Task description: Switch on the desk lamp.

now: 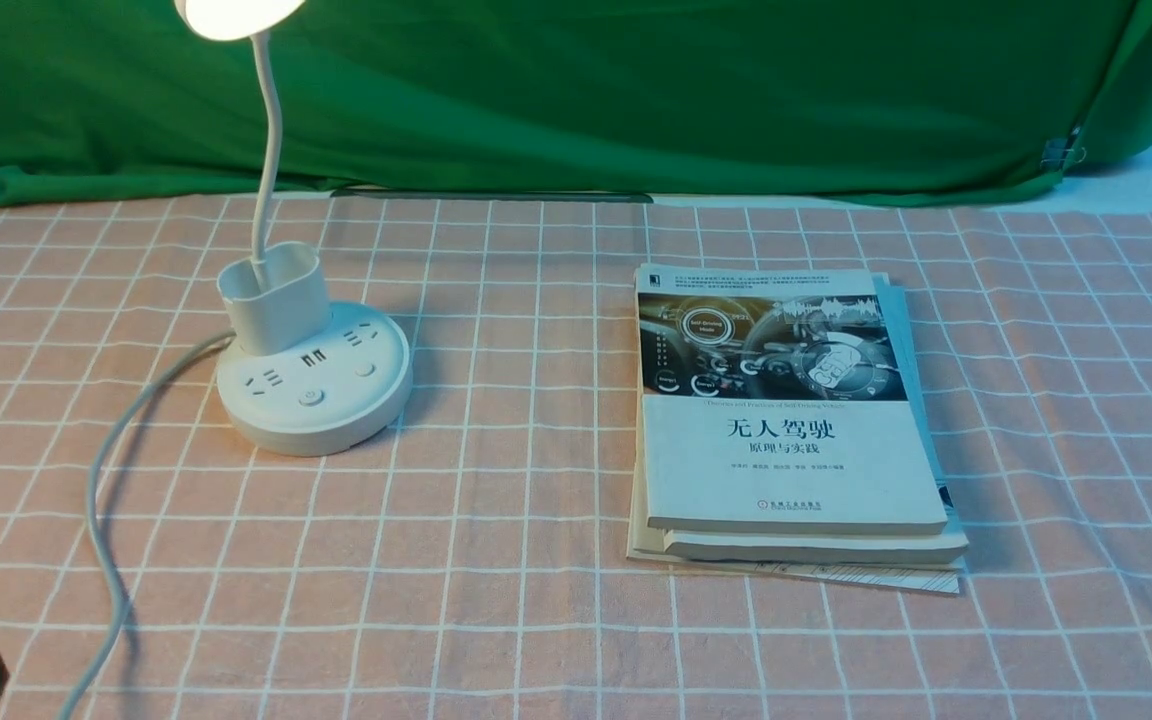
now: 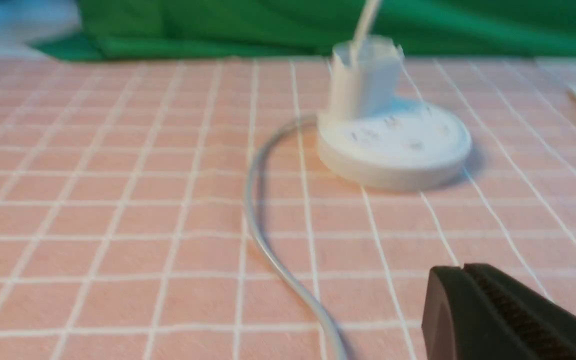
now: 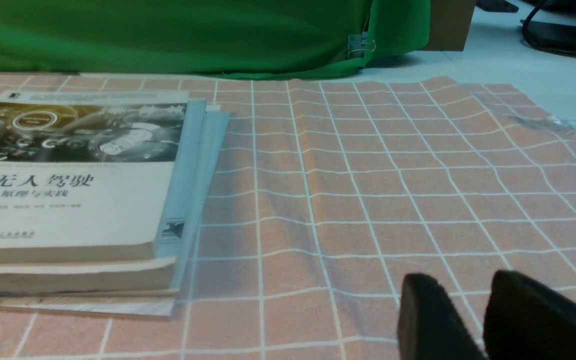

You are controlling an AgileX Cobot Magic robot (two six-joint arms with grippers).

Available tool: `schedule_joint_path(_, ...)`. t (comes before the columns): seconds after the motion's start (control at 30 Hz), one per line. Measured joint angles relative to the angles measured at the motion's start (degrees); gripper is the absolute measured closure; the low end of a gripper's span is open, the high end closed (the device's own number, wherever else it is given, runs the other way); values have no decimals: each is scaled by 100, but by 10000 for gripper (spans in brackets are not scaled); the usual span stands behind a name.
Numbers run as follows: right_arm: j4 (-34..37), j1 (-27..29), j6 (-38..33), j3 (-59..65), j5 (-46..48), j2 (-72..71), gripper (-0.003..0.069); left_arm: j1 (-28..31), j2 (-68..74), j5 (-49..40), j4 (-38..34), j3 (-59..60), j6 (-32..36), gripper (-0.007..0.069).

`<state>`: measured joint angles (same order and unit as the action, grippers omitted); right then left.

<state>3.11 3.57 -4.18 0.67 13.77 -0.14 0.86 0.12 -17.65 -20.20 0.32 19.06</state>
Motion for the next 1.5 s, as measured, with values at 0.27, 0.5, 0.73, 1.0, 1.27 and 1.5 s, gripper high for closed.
schedule_joint_path(0.27, 0, 0, 0, 0, 0, 0, 421, -481, -7, 44, 1030, 0, -1370, 602)
schedule_joint_path(0.5, 0, 0, 0, 0, 0, 0, 421, -507, -25, 93, 1674, 0, -2142, 602)
schedule_joint_path(0.73, 0, 0, 0, 0, 0, 0, 421, -507, -25, 95, 1693, 0, -2198, 602)
schedule_joint_path(1.0, 0, 0, 0, 0, 0, 0, 421, -507, -25, 95, 1693, 0, -2198, 602)
schedule_joint_path(1.27, 0, 0, 0, 0, 0, 0, 421, -507, -25, 95, 1693, 0, -2198, 602)
schedule_joint_path(1.5, 0, 0, 0, 0, 0, 0, 421, -507, -25, 95, 1693, 0, -2193, 602)
